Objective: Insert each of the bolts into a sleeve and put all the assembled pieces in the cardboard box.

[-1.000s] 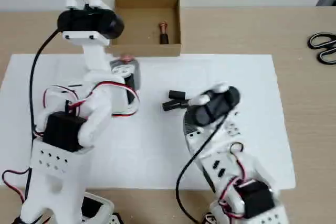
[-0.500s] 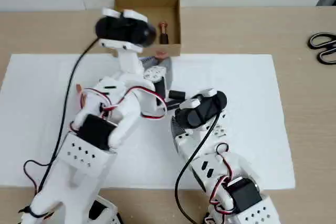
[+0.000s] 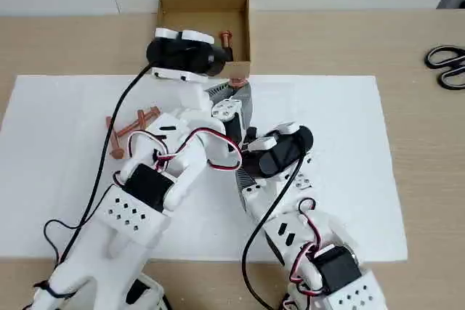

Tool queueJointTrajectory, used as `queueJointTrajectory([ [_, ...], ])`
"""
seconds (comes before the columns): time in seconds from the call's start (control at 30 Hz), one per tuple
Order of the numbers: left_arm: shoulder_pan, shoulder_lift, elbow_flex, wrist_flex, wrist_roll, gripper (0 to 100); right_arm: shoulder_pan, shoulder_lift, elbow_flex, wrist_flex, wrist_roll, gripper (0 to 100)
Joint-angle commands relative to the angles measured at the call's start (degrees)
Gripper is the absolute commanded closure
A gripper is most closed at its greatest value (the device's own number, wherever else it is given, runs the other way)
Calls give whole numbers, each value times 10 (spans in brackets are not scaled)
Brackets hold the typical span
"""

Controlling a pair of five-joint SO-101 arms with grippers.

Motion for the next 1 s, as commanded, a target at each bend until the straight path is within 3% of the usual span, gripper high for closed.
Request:
queueJointTrajectory([
  [0.0, 6, -16, -7, 18, 10, 994, -2, -10, -4, -15, -8, 995],
  [0.73, 25, -17, -10, 55, 28, 994, 0, -10, -4, -15, -8, 995],
  [0.97, 25, -17, -52, 108, 45, 994, 0, -10, -4, -15, -8, 995],
])
